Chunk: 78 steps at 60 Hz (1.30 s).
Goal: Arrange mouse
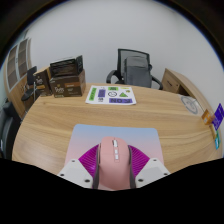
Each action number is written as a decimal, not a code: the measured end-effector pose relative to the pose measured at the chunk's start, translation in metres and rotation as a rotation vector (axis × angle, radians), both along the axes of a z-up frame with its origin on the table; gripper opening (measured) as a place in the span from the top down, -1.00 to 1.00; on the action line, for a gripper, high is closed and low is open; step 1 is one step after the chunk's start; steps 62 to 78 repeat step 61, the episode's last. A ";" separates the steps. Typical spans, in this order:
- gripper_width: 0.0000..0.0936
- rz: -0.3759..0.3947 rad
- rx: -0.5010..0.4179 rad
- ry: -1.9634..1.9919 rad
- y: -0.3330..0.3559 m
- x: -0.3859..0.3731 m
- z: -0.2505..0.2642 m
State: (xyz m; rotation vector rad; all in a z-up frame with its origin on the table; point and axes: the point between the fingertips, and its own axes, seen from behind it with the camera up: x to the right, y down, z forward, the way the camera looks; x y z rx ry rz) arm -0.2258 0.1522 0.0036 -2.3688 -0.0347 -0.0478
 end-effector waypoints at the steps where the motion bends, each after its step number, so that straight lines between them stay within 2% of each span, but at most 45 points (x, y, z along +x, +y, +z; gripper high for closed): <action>1: 0.12 -0.004 -0.006 0.001 -0.001 0.001 -0.003; 5: 0.11 -0.013 -0.039 -0.008 -0.009 0.004 -0.015; 10: 0.09 0.013 -0.003 -0.049 -0.004 0.006 -0.015; 19: -0.17 -0.016 -0.036 -0.056 -0.003 0.008 -0.016; 21: -0.29 -0.012 -0.045 -0.073 -0.005 0.010 -0.014; 23: -0.55 -0.006 -0.054 -0.094 -0.006 0.012 -0.012; 24: -0.79 0.002 -0.054 -0.099 -0.006 0.012 -0.010; 25: -0.87 0.014 -0.049 -0.098 -0.006 0.010 -0.007; 28: -0.78 0.047 -0.035 -0.077 -0.007 0.000 -0.003; 36: -0.81 0.092 -0.015 0.005 -0.031 -0.016 0.019; 45: -0.80 0.084 -0.001 0.083 -0.084 -0.020 0.038; 57: -0.79 0.225 0.010 0.120 -0.161 -0.038 0.052; 61: -0.77 0.238 -0.001 0.120 -0.185 -0.040 0.055; 78: -0.77 0.238 -0.001 0.120 -0.185 -0.040 0.055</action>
